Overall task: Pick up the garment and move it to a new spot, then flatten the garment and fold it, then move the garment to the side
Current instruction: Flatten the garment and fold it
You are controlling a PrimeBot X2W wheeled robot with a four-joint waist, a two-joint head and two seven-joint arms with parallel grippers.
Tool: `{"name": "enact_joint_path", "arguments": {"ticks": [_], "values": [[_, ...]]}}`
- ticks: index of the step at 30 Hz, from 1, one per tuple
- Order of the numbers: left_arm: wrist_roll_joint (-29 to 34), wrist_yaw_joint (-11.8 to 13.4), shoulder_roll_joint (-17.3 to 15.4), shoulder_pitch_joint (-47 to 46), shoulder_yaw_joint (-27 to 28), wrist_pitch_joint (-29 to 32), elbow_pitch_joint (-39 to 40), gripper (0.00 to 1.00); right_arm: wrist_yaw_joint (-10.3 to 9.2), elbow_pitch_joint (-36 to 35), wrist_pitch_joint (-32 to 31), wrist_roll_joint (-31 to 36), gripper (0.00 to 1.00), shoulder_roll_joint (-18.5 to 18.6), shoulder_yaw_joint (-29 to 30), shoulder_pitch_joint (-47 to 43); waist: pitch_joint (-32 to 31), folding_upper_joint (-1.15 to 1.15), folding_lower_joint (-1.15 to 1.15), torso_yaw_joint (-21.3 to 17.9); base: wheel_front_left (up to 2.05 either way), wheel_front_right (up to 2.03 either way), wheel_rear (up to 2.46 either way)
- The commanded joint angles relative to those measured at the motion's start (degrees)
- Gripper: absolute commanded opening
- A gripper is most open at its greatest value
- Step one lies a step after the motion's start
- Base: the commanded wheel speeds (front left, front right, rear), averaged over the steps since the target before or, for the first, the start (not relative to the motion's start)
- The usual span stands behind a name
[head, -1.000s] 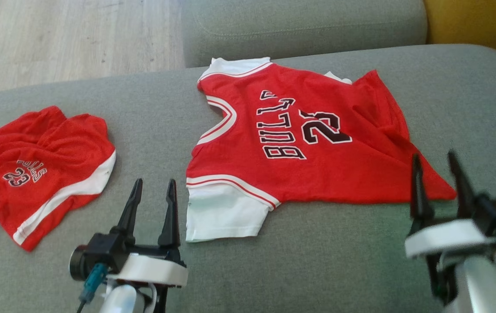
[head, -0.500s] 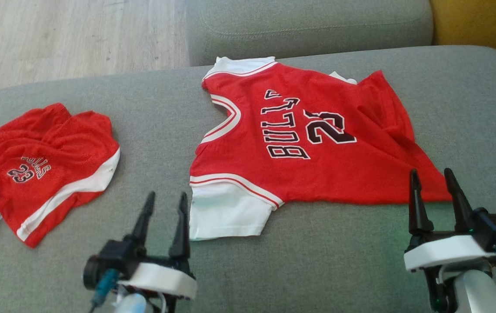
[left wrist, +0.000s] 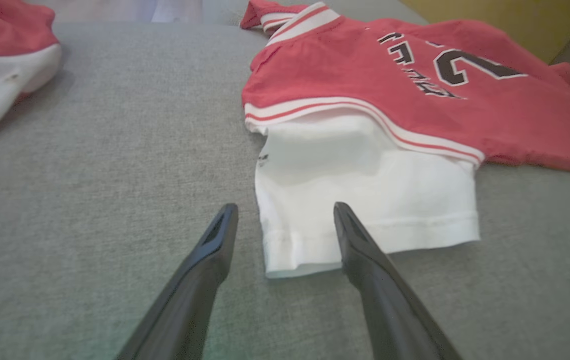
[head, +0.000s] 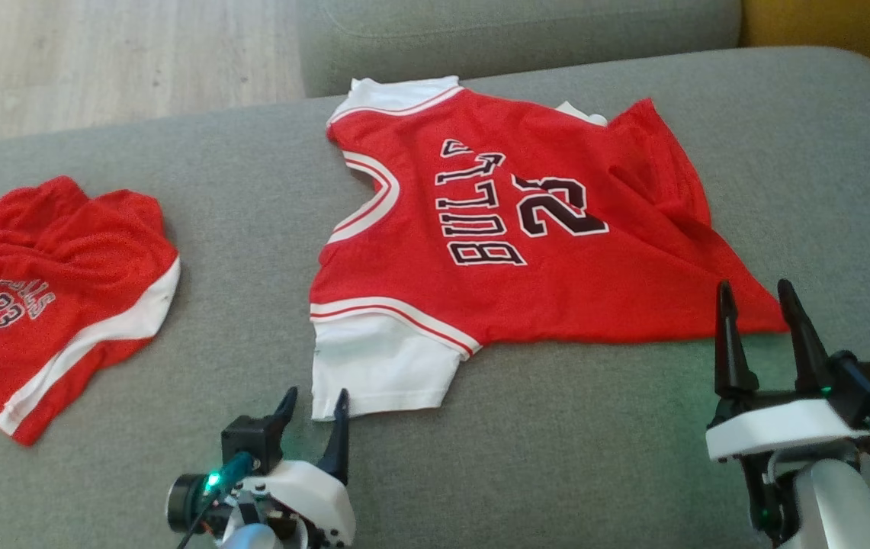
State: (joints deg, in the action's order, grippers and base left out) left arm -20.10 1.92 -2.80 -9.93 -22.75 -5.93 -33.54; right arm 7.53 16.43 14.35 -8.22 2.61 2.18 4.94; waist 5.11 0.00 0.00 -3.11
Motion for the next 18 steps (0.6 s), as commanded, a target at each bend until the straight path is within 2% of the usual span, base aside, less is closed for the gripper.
{"name": "enact_joint_path", "arguments": {"ticks": [1, 3, 6, 11, 12, 13, 14, 18], "values": [[0.3, 1.2, -0.2, -2.6, 1.7, 0.1, 0.7, 1.00, -0.04, -1.8, 0.6, -0.4, 1.00, 0.3, -1.4, 2.9, 0.6, 0.00, 0.00, -0.6, 0.00, 0.00, 0.00], [0.7, 2.6, -0.4, -3.3, 1.9, 1.0, -0.4, 1.00, -0.04, -1.9, 0.6, -0.7, 1.00, 0.3, -1.4, 3.1, 1.1, 0.00, 0.00, -1.1, 0.00, 0.00, 0.00], [0.8, 3.0, -0.5, -4.0, 1.6, 2.2, -1.6, 1.00, -0.04, -1.9, 0.6, -0.9, 1.00, 0.3, -1.6, 3.0, 1.7, 0.00, 0.00, -1.6, 0.00, 0.00, 0.00], [0.6, 1.8, -0.5, -4.7, 0.1, 5.0, -3.4, 1.00, -0.04, -1.8, 0.6, -0.9, 1.00, 0.3, -1.3, 3.4, 2.2, 0.00, 0.00, -2.2, 0.00, 0.00, 0.00], [0.4, 1.3, -0.5, -4.7, -0.3, 5.6, -3.5, 0.67, -0.04, -1.8, 0.6, -0.9, 1.00, 0.3, -1.1, 3.5, 2.2, 0.00, 0.00, -2.3, 0.00, 0.00, 0.00], [0.3, 0.9, -0.5, -4.7, -0.7, 5.9, -3.6, 0.03, -0.04, -1.7, 0.6, -0.8, 1.00, 0.3, -0.9, 3.6, 2.1, 0.00, 0.00, -2.4, 0.00, 0.00, 0.00], [0.2, 0.6, -0.5, -4.7, -1.0, 6.1, -3.6, 0.00, -0.04, -1.5, 0.6, -0.8, 1.00, 0.3, -0.6, 3.7, 2.1, 0.00, 0.00, -2.4, 0.00, 0.00, 0.00], [-0.5, 0.0, -0.4, -4.9, -0.9, 4.2, -2.2, 0.00, -0.04, -0.2, 0.6, -0.2, 1.00, 0.3, 0.8, 3.9, 1.8, 0.00, 0.00, -2.4, 0.00, 0.00, 0.00]]}}
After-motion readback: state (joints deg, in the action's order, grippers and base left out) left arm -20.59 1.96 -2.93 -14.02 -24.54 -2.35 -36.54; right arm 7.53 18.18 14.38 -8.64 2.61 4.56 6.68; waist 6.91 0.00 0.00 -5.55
